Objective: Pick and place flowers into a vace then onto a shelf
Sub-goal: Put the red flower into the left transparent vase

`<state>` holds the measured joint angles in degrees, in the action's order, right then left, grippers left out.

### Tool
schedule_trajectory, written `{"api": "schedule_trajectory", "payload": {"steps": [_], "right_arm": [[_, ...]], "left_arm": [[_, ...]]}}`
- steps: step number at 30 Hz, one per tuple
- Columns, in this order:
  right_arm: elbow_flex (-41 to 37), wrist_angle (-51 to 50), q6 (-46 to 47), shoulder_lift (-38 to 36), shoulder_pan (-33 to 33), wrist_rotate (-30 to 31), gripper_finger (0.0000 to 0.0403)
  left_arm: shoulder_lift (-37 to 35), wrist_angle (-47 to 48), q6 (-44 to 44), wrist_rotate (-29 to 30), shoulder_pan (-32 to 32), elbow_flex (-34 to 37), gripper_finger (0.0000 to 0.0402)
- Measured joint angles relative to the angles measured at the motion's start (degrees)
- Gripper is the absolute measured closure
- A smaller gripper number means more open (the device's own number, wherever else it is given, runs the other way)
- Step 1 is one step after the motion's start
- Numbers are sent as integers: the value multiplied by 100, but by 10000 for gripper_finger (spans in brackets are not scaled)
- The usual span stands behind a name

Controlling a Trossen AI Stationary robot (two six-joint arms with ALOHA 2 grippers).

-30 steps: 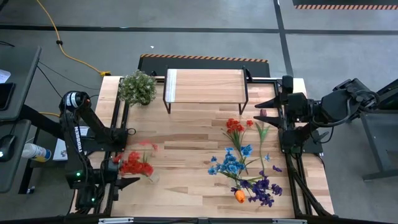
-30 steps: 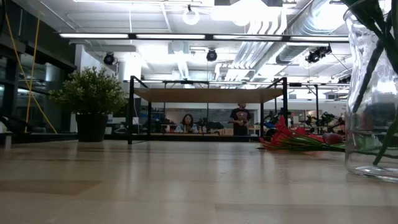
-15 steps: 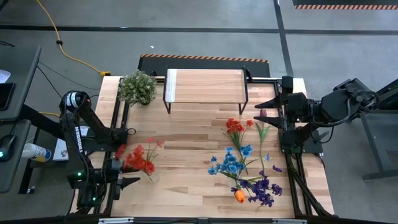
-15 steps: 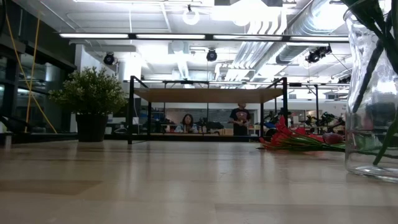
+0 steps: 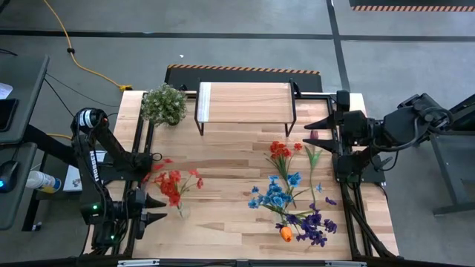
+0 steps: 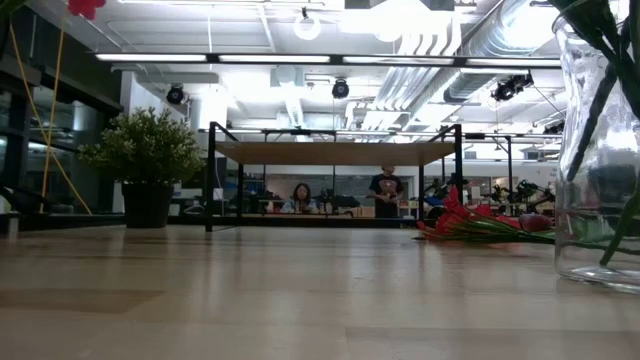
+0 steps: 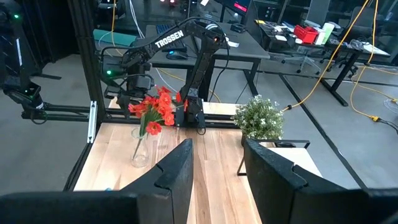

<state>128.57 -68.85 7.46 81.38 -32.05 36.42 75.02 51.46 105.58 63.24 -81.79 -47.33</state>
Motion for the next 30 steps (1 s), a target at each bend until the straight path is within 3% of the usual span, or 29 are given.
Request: {"api": "schedule_trajectory", "payload": {"steps": [14,21,30], "right_arm": [[0,-548,22,-13,0,204,269],[0,-1168,499,-121,15,562,269],[4,-1372,758,-275,15,519,269]], "left_arm": [[11,40,-169,-198,0,-631,185],[-12,-85,-75,-284,21,-962,185],[-24,80,-62,-594,13,-1353,185]]}}
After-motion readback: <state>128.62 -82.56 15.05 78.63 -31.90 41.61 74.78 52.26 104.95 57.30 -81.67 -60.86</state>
